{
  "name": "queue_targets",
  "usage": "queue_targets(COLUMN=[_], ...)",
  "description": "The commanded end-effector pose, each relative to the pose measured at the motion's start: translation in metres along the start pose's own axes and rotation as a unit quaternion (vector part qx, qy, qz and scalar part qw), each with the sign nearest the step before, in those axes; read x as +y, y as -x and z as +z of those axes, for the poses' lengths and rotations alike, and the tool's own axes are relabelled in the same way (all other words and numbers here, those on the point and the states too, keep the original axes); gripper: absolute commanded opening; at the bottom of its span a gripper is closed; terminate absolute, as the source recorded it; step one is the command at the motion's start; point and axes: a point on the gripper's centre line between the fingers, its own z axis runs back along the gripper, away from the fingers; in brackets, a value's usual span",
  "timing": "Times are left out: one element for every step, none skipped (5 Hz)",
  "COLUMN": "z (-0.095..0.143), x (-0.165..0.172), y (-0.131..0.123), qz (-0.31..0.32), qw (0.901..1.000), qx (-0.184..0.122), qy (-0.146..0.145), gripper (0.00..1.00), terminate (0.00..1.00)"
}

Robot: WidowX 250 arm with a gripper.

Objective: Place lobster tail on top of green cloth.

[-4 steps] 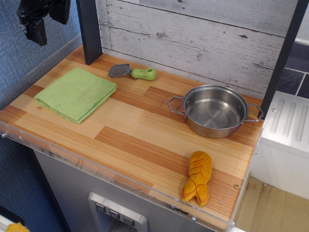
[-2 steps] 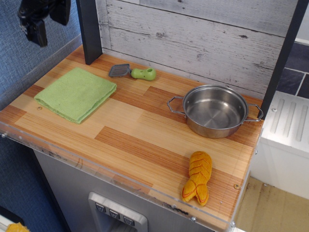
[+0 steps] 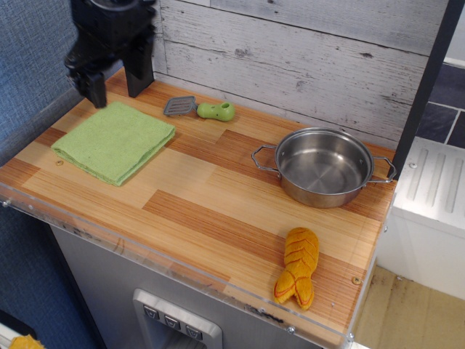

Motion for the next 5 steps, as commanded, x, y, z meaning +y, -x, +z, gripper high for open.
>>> queue_targets(z=[0.024,0.034,0.036,0.039,0.033], x=[0.003,0.005,0.001,-0.005,-0.012], y=[0.051,0.083,0.109,0.125,0.149], qz=[-0.111,-0.183,-0.238,-0.289,-0.365], qw=[0.9899,0.9761,0.9614,0.9443,0.9134], qx=[0.029,0.045,0.053,0.055,0.064], qy=[0.083,0.108,0.128,0.148,0.17], gripper=[1.0,1.0,1.0,1.0,1.0], terminate=[0.0,0.0,0.0,0.0,0.0])
